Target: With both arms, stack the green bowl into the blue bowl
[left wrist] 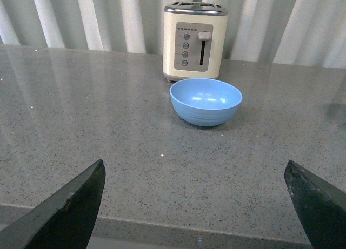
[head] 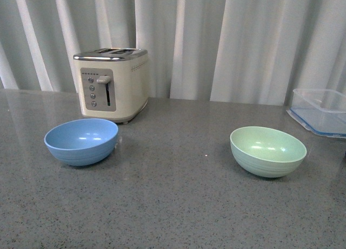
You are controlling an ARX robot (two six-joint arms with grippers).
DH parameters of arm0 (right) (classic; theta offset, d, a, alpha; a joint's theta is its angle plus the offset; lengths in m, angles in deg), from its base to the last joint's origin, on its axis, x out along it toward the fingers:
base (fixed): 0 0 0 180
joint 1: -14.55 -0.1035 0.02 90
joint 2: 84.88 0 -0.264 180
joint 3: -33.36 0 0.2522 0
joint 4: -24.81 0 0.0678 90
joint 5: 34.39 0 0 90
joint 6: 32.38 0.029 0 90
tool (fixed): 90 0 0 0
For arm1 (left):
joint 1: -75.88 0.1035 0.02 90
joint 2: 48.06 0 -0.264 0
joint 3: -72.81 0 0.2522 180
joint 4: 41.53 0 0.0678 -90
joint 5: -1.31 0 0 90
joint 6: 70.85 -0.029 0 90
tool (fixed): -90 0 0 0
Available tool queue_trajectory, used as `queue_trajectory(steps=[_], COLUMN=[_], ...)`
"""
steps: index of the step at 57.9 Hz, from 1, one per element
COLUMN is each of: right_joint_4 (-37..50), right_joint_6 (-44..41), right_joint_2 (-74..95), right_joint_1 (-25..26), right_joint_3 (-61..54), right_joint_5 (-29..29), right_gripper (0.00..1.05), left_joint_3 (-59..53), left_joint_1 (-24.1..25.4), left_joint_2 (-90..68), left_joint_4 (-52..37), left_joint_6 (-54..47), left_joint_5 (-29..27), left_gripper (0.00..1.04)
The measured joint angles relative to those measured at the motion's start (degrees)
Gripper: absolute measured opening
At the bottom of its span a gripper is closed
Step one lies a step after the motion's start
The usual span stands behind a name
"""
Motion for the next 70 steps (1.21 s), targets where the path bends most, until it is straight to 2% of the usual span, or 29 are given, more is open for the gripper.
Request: queue_trajectory(steps=[20, 25, 27, 36, 49, 56, 70], right_joint_4=[0.0, 0.0, 0.0, 0.0, 0.0, 0.0, 0.0], right_joint_6=[0.0, 0.0, 0.0, 0.0, 0.0, 0.0, 0.0], right_joint_2=[0.0, 0.0, 0.0, 0.0, 0.0, 0.0, 0.0], right_joint_1=[0.0, 0.0, 0.0, 0.0, 0.0, 0.0, 0.0], right_joint_3=[0.0, 0.0, 0.0, 0.0, 0.0, 0.0, 0.0], right_joint_5=[0.0, 0.0, 0.0, 0.0, 0.0, 0.0, 0.0], right_gripper=[0.95, 0.95, 0.95, 0.95, 0.95, 0.95, 0.95], left_joint_3=[0.0, 0.3, 0.8, 8.7, 25.2, 35.8, 55.6], left_joint_1=[0.0, -3.6, -3.2, 1.7, 2.8, 2.8, 3.9], left_joint_2=[0.0, -3.2, -5.7, -19.2, -43.4, -56.6, -79.7], left_joint_4=[0.0, 1.0, -0.2, -8.3, -9.8, -8.3, -1.4], left_joint_6=[0.0, 0.4, 0.4, 1.3, 3.5, 6.5, 14.1], left_joint_5=[-0.1, -15.1, -17.2, -11.5, -7.9, -3.7, -1.3], left_gripper=[0.98, 0.98, 0.98, 0.98, 0.98, 0.98, 0.98])
